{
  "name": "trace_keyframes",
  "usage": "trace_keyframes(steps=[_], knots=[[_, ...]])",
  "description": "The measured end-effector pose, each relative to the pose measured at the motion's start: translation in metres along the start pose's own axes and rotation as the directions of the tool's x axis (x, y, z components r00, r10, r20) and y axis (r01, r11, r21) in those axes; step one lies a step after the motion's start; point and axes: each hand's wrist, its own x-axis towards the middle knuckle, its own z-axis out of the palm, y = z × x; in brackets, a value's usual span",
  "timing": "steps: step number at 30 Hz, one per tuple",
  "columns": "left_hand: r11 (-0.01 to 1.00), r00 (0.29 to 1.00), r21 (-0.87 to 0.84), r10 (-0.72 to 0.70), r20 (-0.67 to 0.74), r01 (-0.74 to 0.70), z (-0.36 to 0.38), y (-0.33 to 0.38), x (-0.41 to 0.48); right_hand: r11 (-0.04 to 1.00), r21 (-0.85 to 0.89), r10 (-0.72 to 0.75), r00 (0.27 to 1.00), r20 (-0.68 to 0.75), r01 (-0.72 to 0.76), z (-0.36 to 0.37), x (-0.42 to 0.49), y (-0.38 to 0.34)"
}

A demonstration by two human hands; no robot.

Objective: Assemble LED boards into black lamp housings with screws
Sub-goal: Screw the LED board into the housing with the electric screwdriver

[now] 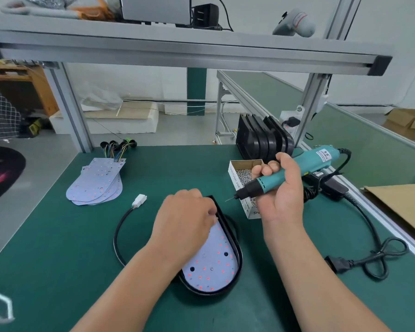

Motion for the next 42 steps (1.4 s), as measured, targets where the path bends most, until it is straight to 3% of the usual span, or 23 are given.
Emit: trace_keyframes(steps=[3,11,19,28,32,34,36,38,42], knots=[[0.995,0.995,-0.077,-0.057,0.078,0.063,0.004,0.008,0.003,1.0,-0.006,-0.004,1.0,-0.014,0.004,0.0,0.001,0.0],[0.983,0.988,0.181,-0.056,0.141,0.029,0.002,0.024,0.017,0.999,-0.039,0.0,1.0,-0.018,-0.001,-0.002,0.0,0.003],[0.984,0.981,0.164,-0.091,0.171,0.062,-0.002,0.031,0.023,1.0,-0.024,-0.002,0.999,-0.037,0.001,-0.003,0.001,0.003],[0.963,0.977,0.264,-0.01,0.214,-0.048,0.004,0.026,0.017,1.0,-0.02,0.003,0.999,-0.049,-0.004,-0.002,0.001,0.0],[0.983,0.982,0.183,-0.034,0.184,-0.001,-0.002,0.025,0.015,1.0,-0.002,0.005,0.999,-0.033,-0.005,0.002,-0.002,-0.001],[0.998,0.986,-0.01,-0.059,0.156,0.061,-0.007,0.018,0.015,1.0,0.027,0.002,1.0,-0.014,-0.001,0.006,-0.005,-0.003],[0.914,0.97,-0.363,-0.103,0.218,0.179,-0.015,0.009,0.015,0.998,0.057,-0.008,1.0,0.012,0.007,0.011,-0.008,-0.006],[0.716,0.945,-0.629,-0.139,0.298,0.303,-0.023,0.005,0.011,0.998,0.069,-0.014,0.999,0.048,0.011,0.015,-0.011,-0.008],[0.37,0.916,-0.838,-0.152,0.372,0.401,-0.023,0.002,-0.003,0.998,0.055,0.008,0.992,0.126,-0.015,0.021,-0.021,-0.006]])
